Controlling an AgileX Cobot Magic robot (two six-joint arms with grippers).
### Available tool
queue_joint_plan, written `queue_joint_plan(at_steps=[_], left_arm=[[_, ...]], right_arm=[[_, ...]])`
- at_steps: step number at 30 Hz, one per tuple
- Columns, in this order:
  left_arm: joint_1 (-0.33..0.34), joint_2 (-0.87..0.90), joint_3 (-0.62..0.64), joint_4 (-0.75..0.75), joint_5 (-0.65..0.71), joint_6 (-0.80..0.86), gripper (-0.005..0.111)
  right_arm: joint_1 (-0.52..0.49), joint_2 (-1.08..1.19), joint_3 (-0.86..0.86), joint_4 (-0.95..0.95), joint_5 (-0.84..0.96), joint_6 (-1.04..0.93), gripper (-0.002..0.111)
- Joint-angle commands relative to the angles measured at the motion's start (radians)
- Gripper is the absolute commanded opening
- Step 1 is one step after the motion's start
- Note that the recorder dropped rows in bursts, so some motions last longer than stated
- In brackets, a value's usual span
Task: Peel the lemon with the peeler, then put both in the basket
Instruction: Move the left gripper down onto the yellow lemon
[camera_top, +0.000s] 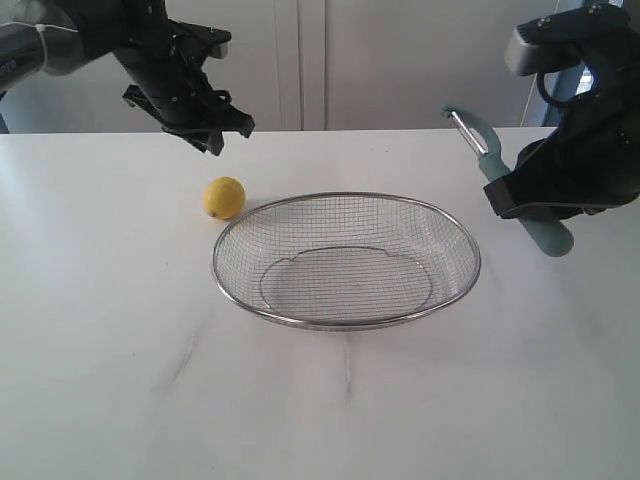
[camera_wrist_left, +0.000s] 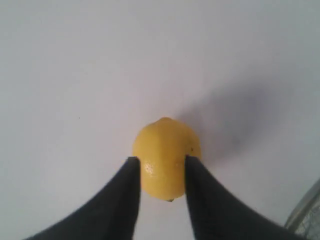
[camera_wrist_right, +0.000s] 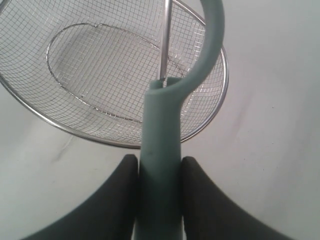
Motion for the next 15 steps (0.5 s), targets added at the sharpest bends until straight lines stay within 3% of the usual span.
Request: queue_joint_plan(at_steps=[1, 3, 9, 15], left_arm=[[0.0, 0.033, -0.002, 0.001, -0.005, -0.016, 0.071], [0.0, 0.055, -0.002, 0.001, -0.021, -0.012, 0.09], [0.0, 0.083, -0.002, 0.003, -0.108, 0.005, 0.091], [0.0, 0.127, 0.002, 0.008, -0.108, 0.006, 0.091]], right_arm=[[-0.006, -0.006, 0.001, 0.006, -0.013, 0.0, 0.0], [-0.006, -0.006, 0.001, 0.006, -0.013, 0.0, 0.0], [-0.006, -0.006, 0.001, 0.006, -0.013, 0.0, 0.0], [-0.006, -0.006, 0.001, 0.006, -0.013, 0.0, 0.0]])
